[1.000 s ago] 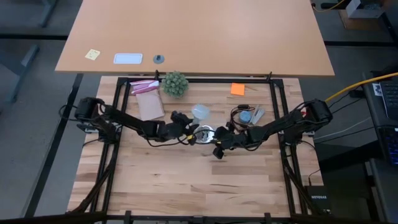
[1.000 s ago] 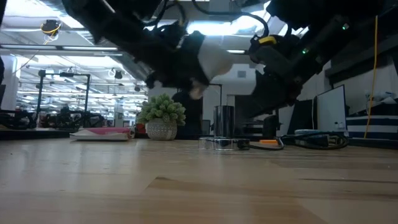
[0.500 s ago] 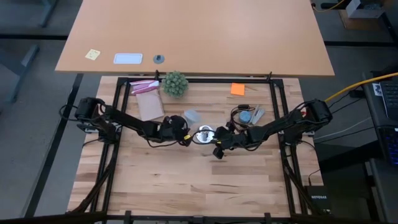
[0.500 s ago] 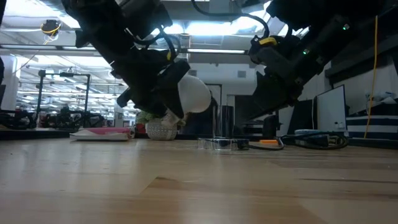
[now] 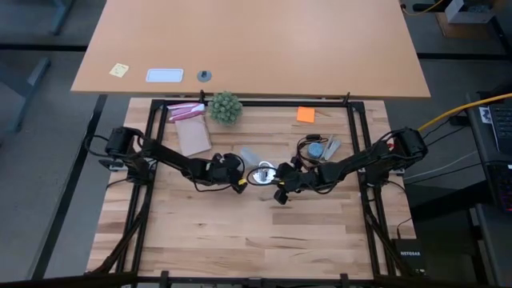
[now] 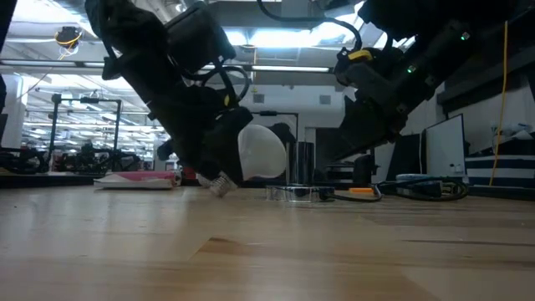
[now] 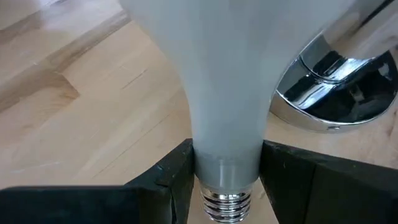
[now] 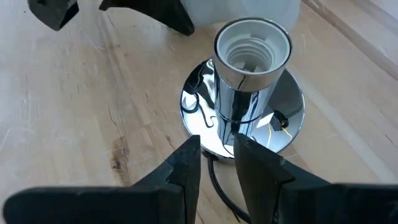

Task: Screw lightbulb
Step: Remove the white lightbulb from the silver lamp, then return to Home Position

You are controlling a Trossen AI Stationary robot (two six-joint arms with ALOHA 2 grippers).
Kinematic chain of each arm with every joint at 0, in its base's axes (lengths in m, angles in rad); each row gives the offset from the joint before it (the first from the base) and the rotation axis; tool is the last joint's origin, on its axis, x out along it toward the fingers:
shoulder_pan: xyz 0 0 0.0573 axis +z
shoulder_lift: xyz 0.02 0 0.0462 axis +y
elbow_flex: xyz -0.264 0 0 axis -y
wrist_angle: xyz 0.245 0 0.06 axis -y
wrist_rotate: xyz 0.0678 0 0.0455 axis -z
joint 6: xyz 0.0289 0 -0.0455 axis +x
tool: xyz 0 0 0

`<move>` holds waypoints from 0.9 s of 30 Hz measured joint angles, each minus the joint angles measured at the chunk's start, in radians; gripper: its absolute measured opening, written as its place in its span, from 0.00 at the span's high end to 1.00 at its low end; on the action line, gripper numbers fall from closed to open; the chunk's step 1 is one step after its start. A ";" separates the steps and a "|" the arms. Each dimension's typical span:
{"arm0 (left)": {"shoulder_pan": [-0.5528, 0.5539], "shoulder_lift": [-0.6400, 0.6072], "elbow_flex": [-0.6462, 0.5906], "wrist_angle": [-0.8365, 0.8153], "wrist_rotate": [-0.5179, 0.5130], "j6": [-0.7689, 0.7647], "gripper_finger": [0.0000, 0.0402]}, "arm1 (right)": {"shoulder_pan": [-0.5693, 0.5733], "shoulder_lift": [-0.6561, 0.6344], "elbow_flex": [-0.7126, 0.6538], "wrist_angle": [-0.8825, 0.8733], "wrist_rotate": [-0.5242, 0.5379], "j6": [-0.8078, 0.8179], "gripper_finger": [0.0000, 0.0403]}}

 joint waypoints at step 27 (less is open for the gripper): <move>0.001 -0.238 0.000 -0.240 0.106 -0.082 0.40 | 0.000 -0.030 0.001 -0.028 -0.057 -0.001 0.75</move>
